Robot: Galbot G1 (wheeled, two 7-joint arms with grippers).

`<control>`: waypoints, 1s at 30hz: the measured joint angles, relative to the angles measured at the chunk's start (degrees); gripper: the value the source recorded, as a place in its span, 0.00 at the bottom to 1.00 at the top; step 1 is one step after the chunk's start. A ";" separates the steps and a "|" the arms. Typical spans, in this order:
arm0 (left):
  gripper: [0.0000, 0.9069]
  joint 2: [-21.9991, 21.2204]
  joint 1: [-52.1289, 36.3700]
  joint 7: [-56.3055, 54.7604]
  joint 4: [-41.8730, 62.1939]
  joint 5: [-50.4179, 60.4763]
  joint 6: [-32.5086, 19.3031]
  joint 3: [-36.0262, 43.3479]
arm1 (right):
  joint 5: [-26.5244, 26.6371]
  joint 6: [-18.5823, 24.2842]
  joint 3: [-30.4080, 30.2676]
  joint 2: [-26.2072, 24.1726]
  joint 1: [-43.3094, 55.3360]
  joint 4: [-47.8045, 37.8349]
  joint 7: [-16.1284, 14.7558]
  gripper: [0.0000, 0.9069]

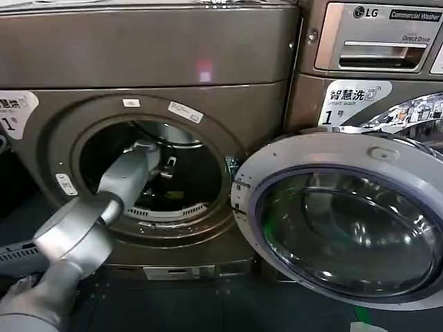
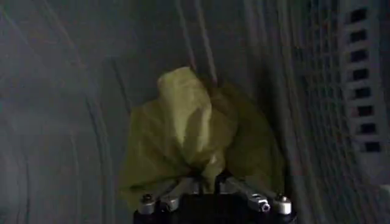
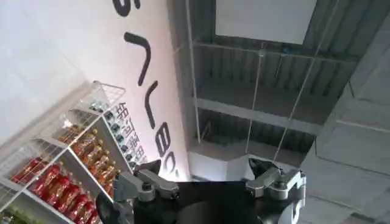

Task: Grasp the clothes from the dryer.

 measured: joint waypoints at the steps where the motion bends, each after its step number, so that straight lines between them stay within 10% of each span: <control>1: 0.00 0.11 0.19 -0.49 -0.10 -0.72 0.21 -0.16 | 0.00 0.01 0.00 0.01 -0.02 0.00 0.00 1.00; 30: 0.00 3.59 11.82 -29.25 -16.09 -27.21 13.68 -15.73 | -0.36 0.03 -2.36 0.07 1.80 1.38 0.41 1.00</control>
